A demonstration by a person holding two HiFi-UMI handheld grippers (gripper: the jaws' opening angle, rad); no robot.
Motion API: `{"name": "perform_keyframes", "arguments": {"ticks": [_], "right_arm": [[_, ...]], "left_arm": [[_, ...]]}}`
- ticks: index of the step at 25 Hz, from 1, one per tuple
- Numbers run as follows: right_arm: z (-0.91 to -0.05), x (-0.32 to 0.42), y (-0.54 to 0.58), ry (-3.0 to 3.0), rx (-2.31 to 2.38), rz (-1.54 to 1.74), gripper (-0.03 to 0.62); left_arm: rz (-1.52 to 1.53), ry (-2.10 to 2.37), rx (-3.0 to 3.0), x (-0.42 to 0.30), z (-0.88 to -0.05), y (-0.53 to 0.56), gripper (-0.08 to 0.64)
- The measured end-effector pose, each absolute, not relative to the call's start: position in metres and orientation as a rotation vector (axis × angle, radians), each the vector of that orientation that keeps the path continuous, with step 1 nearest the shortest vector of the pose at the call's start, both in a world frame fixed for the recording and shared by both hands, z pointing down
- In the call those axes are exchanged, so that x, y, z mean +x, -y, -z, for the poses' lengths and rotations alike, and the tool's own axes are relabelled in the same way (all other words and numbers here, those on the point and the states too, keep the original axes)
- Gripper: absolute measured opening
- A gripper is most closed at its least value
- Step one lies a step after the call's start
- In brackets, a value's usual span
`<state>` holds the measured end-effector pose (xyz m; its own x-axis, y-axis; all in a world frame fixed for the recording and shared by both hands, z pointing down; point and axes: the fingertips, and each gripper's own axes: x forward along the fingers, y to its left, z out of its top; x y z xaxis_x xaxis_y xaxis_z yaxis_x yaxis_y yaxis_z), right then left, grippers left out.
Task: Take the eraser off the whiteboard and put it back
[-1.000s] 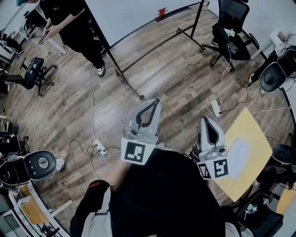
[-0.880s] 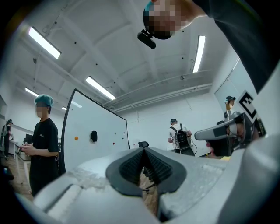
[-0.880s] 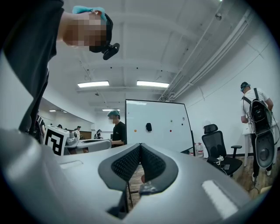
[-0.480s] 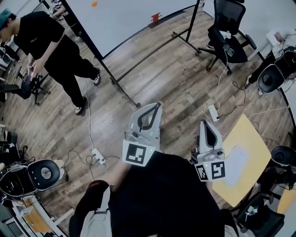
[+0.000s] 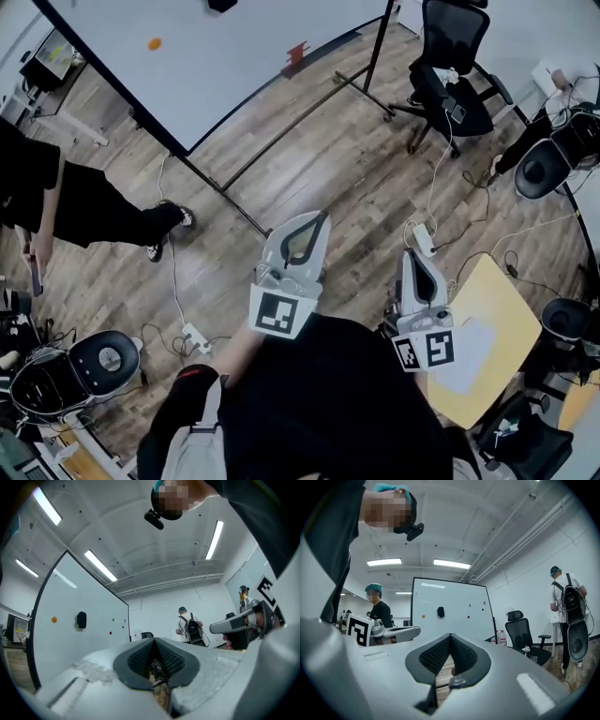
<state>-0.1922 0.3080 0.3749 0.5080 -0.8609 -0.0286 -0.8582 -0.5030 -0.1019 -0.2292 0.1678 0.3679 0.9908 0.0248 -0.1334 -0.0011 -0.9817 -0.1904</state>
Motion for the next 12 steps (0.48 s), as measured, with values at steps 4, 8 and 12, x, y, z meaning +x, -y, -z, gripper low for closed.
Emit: {"name": "perform_keyframes", "arguments": {"ticks": [4, 8, 12], "right_arm": [[-0.372, -0.162, -0.280, -1.527, -2.633, 0.038, 0.002], [-0.365, -0.136, -0.245, -1.538, -2.638, 0.011, 0.002], [-0.366, -0.113, -0.216, -1.538, -2.642, -0.015, 0.002]], "left_arm": [[-0.215, 0.007, -2.939, -0.200, -0.362, -0.141, 0.003], [-0.225, -0.010, -2.940, -0.175, -0.358, -0.104, 0.003], [-0.250, -0.018, -2.942, -0.150, -0.359, -0.074, 0.002]]}}
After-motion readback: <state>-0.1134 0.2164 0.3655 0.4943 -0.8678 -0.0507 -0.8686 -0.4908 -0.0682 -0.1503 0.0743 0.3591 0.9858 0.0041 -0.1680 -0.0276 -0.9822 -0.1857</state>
